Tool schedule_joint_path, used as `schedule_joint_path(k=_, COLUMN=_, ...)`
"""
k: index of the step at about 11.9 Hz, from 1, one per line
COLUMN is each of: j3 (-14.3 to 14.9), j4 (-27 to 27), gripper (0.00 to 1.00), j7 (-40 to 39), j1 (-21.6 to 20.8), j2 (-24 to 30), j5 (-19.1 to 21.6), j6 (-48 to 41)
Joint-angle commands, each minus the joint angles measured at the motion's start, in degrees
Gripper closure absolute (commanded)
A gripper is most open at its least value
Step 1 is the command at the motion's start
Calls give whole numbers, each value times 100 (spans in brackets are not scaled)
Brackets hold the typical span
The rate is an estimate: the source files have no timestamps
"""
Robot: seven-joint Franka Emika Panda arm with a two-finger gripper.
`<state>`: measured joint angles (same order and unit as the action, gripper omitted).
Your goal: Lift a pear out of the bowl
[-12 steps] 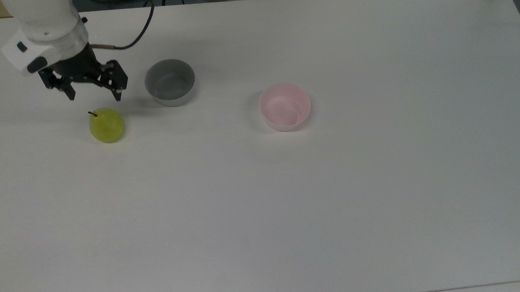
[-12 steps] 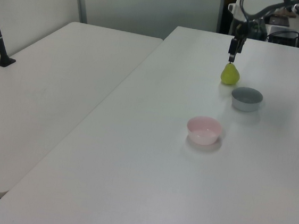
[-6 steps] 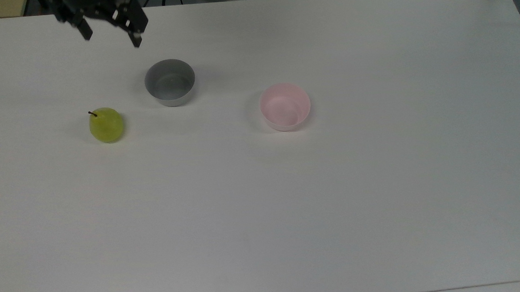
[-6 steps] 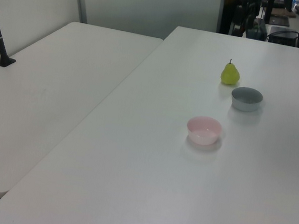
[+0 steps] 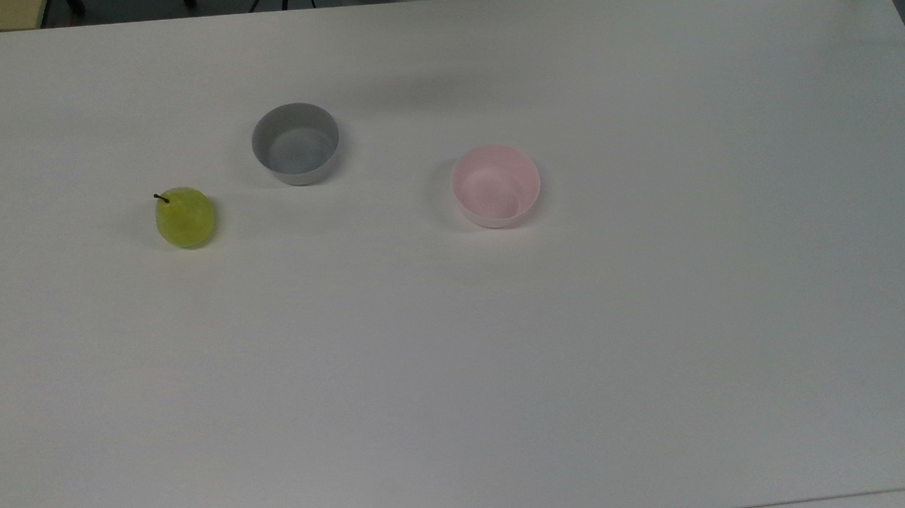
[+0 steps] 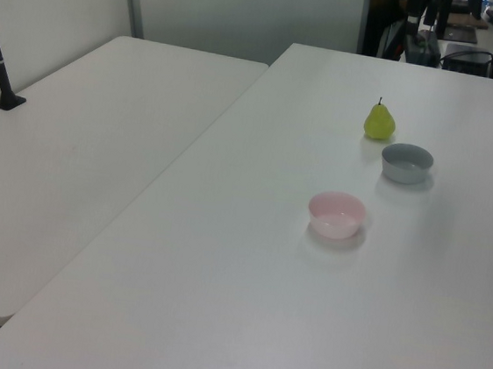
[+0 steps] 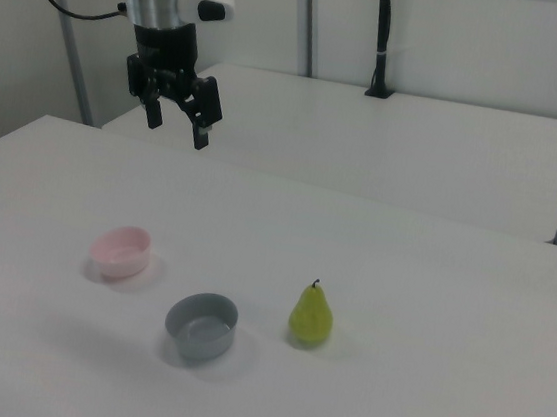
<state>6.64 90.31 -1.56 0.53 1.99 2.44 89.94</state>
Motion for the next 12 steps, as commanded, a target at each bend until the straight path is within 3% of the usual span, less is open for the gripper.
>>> schedule_joint_path(k=1, j3=-22, j4=163, gripper=0, j7=-688, j1=-18, j2=30, j5=46, j6=479)
schedule_joint_path(k=4, j3=-224, j4=163, gripper=0, j7=-706, j1=-9, j2=-102, j5=-50, j6=569)
schedule_joint_path(k=12, j3=-242, j4=206, gripper=0, j7=-671, j1=-18, j2=-112, j5=-121, j6=701)
